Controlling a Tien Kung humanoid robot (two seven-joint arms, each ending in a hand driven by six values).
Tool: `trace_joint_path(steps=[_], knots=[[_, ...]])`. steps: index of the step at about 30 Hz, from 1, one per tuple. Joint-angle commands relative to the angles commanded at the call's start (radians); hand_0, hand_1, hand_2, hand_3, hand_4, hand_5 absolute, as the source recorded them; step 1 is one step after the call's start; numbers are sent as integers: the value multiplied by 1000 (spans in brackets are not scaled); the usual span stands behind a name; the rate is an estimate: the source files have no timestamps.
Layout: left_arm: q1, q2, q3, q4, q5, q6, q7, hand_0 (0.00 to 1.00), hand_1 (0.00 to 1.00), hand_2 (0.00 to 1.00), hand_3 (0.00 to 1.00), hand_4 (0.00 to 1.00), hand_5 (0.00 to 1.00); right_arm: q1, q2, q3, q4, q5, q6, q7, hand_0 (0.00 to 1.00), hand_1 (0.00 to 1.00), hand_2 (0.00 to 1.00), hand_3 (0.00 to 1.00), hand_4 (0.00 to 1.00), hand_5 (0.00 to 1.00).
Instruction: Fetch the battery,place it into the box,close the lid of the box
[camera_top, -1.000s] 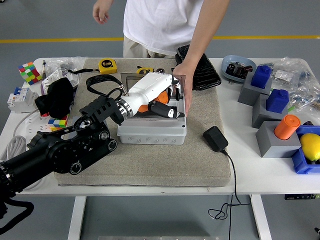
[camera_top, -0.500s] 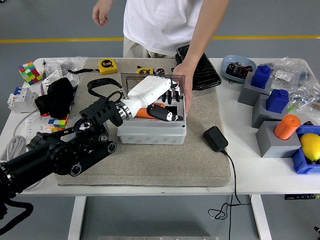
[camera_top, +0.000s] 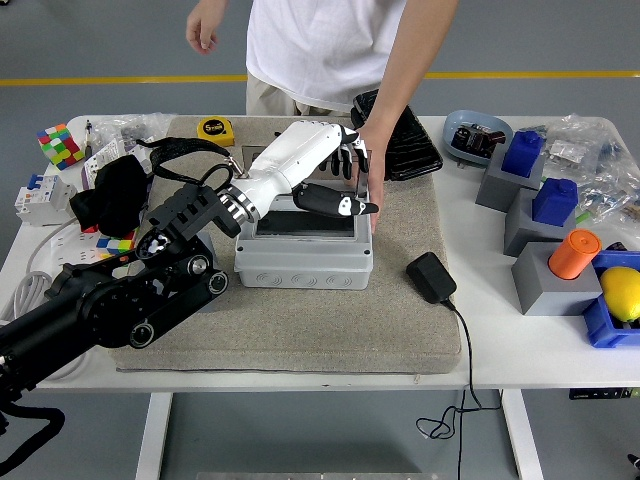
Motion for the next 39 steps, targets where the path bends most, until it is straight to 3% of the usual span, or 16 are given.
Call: trace_joint_path(steps=[4,5,8,10,11,22,23,28,29,34,35,39], knots=[[1,0,-36,-4,-16,30,-24,340,447,427,496,998,445,1,-1,-1,0,1,0,0,656,629,624,542,935,438],[0,-1,-44,2,-17,30,-19,647,710,683,712,998,609,1,-1,-1,0,1,0,0,657,628,624,543,936,438],[-1,0,-56,19,-22,17,2,647,710,683,712,998,609,1,-1,-1,0,1,-1,0,657,628,624,543,936,438],[-1,3,-61,33,-32,-15,39,647,710,683,712,998,609,0,0,-2,1,1,0,0,657,628,624,543,936,438],[0,4,-62,39,-36,-25,50,825,883,891,878,998,821,0,0,-2,1,1,0,0,656,628,624,543,935,437],[12,12,-49,84,-44,-74,110,824,869,870,862,998,850,0,-1,-3,1,0,1,-1,656,630,624,543,936,437],[13,14,-47,83,-43,-76,113,754,792,776,794,998,873,0,-1,-2,1,0,1,-1,656,629,624,543,935,437],[31,38,-31,56,-51,-97,147,754,792,776,794,998,873,0,-1,2,2,-2,0,-1,656,629,624,543,935,437],[34,42,-30,49,-51,-99,150,681,672,668,708,998,869,0,-2,2,2,-2,0,-1,656,628,623,543,935,437],[53,65,-30,14,-47,-116,169,681,672,668,708,998,869,-1,-2,5,2,-4,1,-1,656,628,623,543,935,437],[61,72,-33,-1,-48,-119,172,569,589,651,688,998,871,-1,-2,5,2,-4,1,-1,657,629,623,543,935,438],[82,88,-41,-47,-48,-126,182,569,589,651,688,998,871,-1,-3,6,3,-5,0,0,657,629,623,543,935,438]])
